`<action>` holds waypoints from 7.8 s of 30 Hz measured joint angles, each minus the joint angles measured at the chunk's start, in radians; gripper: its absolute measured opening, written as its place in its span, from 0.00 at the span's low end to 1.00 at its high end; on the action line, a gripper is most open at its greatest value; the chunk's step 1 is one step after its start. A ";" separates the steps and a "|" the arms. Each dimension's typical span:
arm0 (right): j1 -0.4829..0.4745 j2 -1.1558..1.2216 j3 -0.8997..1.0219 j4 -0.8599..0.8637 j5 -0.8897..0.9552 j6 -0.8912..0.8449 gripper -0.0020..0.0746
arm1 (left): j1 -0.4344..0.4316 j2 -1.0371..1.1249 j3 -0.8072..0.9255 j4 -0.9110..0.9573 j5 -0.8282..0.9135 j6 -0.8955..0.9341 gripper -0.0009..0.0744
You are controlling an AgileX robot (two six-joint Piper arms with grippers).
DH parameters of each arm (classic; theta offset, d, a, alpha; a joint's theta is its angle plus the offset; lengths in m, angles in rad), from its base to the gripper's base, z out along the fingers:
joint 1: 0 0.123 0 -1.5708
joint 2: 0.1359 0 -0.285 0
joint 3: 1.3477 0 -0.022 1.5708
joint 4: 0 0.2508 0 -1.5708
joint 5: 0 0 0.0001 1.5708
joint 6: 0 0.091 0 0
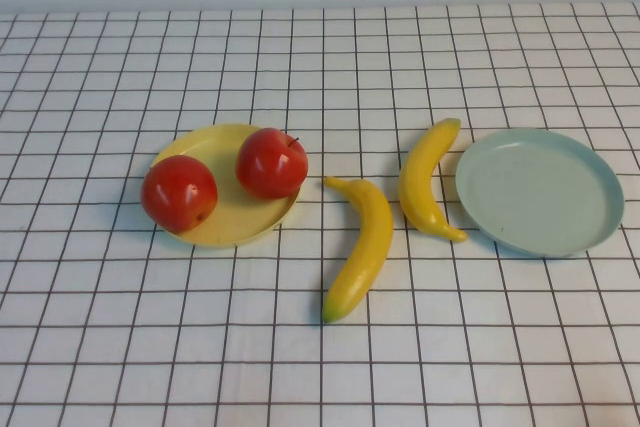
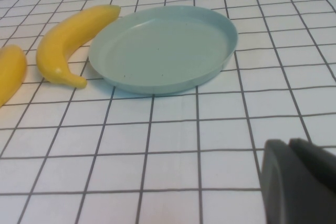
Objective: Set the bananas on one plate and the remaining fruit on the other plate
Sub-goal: Put another type of fruit in the right plate
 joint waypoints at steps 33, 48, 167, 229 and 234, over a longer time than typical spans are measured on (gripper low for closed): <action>0.000 0.000 0.000 0.000 0.000 0.000 0.01 | 0.030 -0.051 0.020 -0.187 0.203 0.000 0.01; 0.000 0.000 0.002 0.077 -0.022 0.035 0.01 | 0.030 -0.051 0.020 -0.187 0.203 0.000 0.01; 0.140 1.909 -1.512 0.027 0.561 -0.125 0.43 | 0.030 -0.051 0.020 -0.189 0.203 0.000 0.01; 0.497 2.145 -1.755 0.111 0.641 0.191 0.46 | 0.030 -0.051 0.020 -0.187 0.203 0.000 0.01; 0.497 2.127 -1.753 0.051 0.661 0.185 0.42 | 0.030 -0.051 0.020 -0.187 0.203 0.000 0.01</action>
